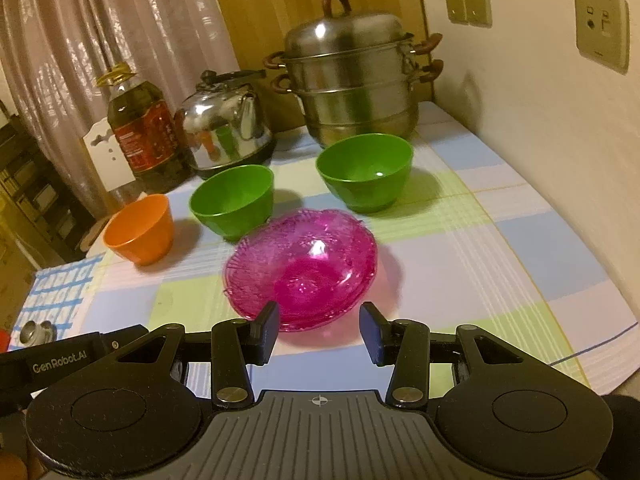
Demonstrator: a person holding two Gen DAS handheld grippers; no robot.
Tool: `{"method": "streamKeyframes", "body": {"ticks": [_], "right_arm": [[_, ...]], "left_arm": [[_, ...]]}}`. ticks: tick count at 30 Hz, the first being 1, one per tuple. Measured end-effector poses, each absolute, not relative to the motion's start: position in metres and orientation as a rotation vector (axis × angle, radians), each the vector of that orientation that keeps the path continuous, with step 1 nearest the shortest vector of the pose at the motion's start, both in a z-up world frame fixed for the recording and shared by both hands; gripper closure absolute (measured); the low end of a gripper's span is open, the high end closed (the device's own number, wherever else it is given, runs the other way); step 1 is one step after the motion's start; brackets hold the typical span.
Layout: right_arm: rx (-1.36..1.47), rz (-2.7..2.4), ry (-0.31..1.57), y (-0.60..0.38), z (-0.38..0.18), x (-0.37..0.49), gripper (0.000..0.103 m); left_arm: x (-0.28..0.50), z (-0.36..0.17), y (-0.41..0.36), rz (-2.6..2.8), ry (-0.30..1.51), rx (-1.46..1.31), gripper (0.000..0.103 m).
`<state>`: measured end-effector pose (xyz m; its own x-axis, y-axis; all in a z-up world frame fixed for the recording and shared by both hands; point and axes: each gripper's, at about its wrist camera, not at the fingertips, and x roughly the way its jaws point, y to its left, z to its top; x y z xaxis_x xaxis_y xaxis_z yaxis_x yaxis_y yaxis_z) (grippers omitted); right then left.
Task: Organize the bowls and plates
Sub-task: 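Move both grippers away from the plates toward the orange bowl, then lower both grippers onto the orange bowl rim and close them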
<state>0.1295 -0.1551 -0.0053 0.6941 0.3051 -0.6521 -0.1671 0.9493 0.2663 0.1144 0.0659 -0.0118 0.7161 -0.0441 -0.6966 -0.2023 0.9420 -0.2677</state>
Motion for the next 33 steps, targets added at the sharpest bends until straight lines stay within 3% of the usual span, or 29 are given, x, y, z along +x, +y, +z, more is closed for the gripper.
{"method": "streamKeyframes", "body": {"ticks": [16, 33], "right_arm": [[0.183, 0.357, 0.779, -0.105, -0.011, 0.156, 0.059], [0.169, 0.501, 0.788, -0.005, -0.016, 0.240, 0.059]], "left_arm": [[0.130, -0.016, 0.116, 0.154, 0.779, -0.337, 0.070], [0.194, -0.027, 0.230, 0.250, 0.736, -0.348, 0.061]]}}
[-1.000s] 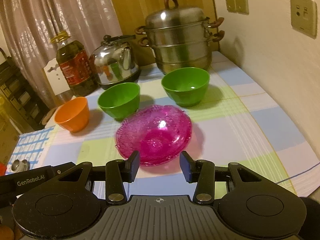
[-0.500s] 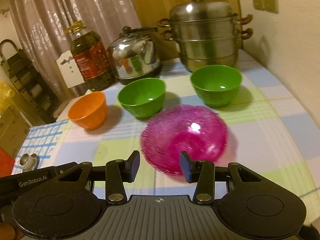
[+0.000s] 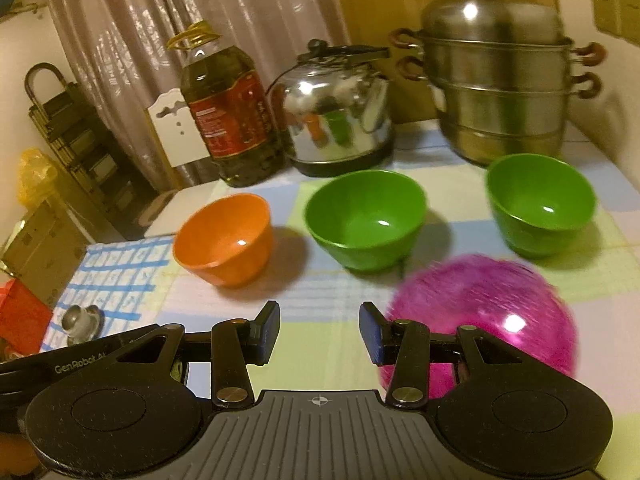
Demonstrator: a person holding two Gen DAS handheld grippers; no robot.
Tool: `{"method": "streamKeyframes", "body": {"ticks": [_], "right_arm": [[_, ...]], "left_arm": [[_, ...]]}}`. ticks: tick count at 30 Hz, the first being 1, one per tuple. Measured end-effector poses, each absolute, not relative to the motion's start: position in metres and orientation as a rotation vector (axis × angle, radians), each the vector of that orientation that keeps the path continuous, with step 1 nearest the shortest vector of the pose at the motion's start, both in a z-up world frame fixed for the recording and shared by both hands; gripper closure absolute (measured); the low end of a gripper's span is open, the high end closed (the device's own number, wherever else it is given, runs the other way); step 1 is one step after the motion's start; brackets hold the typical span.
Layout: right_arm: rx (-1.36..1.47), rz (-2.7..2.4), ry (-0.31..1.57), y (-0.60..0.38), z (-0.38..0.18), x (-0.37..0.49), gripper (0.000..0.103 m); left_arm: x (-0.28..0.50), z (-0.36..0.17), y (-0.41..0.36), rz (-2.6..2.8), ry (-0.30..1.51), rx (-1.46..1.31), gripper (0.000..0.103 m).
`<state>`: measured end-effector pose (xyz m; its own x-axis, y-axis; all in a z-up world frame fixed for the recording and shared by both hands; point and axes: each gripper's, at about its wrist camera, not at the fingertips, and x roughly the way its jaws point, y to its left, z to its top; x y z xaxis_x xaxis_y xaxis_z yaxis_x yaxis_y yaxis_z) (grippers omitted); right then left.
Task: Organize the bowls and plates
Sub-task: 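Lower both grippers onto the orange bowl rim and close them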
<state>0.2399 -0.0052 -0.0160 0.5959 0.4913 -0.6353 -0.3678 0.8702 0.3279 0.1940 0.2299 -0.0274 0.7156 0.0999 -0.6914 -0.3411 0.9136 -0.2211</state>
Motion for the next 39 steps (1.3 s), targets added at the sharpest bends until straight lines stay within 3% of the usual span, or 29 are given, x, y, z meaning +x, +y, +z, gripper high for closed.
{"method": "streamKeyframes", "body": {"ticks": [24, 31, 35, 39], "right_arm": [[0.302, 0.577, 0.974, 0.103, -0.077, 0.372, 0.059], [0.321, 0.569, 0.983, 0.117, -0.090, 0.384, 0.059], [0.295, 0.568, 0.988, 0.125, -0.096, 0.385, 0.060], [0.283, 0.576, 0.985, 0.131, -0.100, 0.387, 0.073]], "left_arm": [[0.309, -0.078, 0.332, 0.338, 0.732, -0.500, 0.064], [0.318, -0.089, 0.340, 0.318, 0.739, -0.517, 0.079], [0.319, -0.095, 0.341, 0.299, 0.747, -0.541, 0.082], [0.318, -0.094, 0.340, 0.296, 0.746, -0.525, 0.085]]}}
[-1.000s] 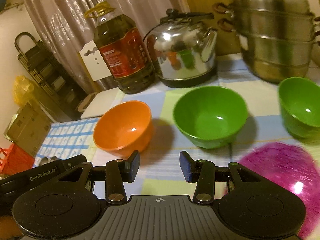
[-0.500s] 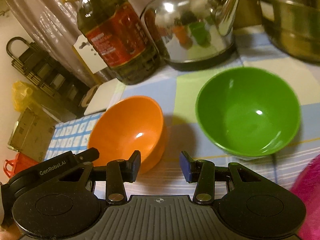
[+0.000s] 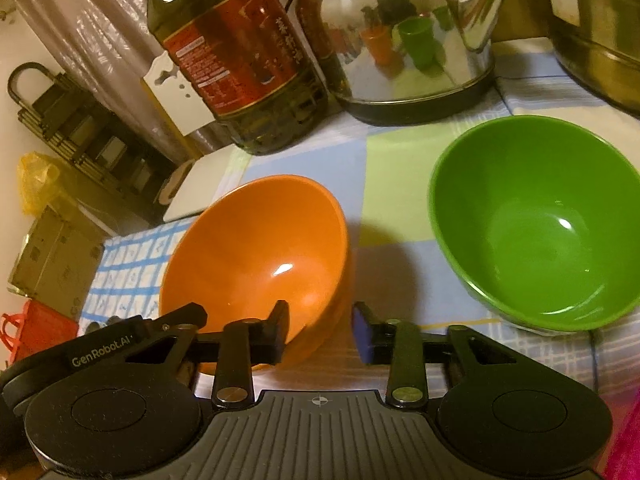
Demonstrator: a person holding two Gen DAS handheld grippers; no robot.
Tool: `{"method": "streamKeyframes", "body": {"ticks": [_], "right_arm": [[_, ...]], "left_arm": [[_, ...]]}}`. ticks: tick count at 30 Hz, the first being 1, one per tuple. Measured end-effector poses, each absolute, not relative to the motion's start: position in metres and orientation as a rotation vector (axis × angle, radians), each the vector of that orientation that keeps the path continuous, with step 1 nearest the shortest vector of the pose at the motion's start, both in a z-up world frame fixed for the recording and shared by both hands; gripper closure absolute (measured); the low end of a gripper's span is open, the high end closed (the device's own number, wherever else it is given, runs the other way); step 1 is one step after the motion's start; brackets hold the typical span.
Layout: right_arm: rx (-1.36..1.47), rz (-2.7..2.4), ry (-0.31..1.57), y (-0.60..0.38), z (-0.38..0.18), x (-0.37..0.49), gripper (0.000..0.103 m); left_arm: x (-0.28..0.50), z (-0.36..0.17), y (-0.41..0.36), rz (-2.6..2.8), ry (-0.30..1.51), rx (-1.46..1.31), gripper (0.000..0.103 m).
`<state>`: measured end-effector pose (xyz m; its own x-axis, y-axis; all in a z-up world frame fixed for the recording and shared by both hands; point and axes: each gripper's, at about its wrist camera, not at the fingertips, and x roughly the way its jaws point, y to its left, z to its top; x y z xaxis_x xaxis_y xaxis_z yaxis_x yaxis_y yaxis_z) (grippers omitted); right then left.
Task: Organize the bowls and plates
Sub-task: 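Lower both grippers onto the orange bowl rim and close them, then lift the orange bowl with both grippers and lower it into a green bowl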
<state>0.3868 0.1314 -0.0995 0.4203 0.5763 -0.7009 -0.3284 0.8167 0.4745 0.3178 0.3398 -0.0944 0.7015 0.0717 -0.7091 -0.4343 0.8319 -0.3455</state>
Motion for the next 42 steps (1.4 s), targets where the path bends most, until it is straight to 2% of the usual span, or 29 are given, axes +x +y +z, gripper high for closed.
{"method": "streamKeyframes", "body": {"ticks": [16, 28, 42], "right_arm": [[0.239, 0.574, 0.971, 0.130, -0.094, 0.381, 0.079], [0.225, 0.596, 0.891, 0.115, -0.055, 0.372, 0.079], [0.243, 0.544, 0.802, 0.050, -0.016, 0.378, 0.079]], "left_arm": [[0.312, -0.079, 0.327, 0.293, 0.748, -0.474, 0.087], [0.303, -0.042, 0.308, 0.282, 0.681, -0.473, 0.087], [0.322, -0.010, 0.252, 0.161, 0.618, -0.472, 0.087]]}}
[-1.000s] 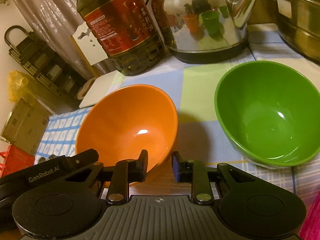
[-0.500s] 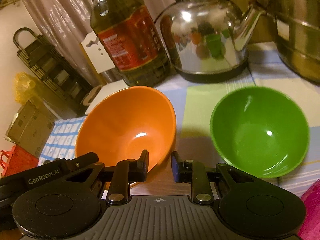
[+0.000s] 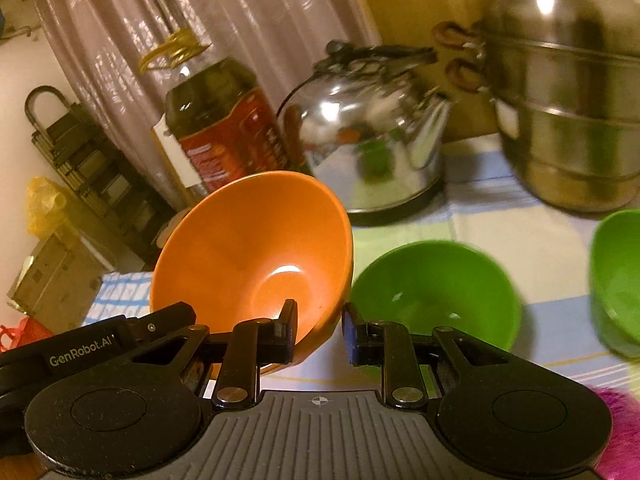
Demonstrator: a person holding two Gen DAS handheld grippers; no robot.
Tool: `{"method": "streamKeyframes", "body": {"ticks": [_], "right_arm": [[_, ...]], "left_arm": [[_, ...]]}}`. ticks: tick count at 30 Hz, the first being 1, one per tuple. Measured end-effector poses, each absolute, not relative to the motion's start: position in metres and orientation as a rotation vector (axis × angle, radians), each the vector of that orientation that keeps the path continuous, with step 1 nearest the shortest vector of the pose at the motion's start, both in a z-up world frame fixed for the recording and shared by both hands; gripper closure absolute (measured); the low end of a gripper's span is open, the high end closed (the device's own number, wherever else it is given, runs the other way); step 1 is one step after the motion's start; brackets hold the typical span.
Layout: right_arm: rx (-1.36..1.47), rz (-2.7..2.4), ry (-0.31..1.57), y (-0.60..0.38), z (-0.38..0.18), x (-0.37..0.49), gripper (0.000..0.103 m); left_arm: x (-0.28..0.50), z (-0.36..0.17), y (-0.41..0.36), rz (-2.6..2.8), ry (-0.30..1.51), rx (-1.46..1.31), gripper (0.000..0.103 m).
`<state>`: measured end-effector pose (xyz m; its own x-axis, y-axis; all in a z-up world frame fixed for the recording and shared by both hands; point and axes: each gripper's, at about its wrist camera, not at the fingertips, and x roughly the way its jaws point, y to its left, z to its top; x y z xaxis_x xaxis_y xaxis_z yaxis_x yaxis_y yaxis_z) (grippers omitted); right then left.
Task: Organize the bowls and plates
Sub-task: 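Lift the orange bowl with both grippers and lower it into a green bowl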
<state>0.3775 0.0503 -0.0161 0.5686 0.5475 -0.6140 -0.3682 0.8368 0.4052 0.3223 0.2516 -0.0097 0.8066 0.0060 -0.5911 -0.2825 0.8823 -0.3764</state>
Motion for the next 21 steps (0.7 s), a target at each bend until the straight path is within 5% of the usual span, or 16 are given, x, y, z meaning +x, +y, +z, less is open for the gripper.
{"method": "streamKeyframes", "body": {"ticks": [21], "right_arm": [[0.227, 0.427, 0.828, -0.021, -0.030, 0.398, 0.079]], "left_arm": [[0.365, -0.029, 0.190, 0.063, 0.691, -0.448, 0.087]]}}
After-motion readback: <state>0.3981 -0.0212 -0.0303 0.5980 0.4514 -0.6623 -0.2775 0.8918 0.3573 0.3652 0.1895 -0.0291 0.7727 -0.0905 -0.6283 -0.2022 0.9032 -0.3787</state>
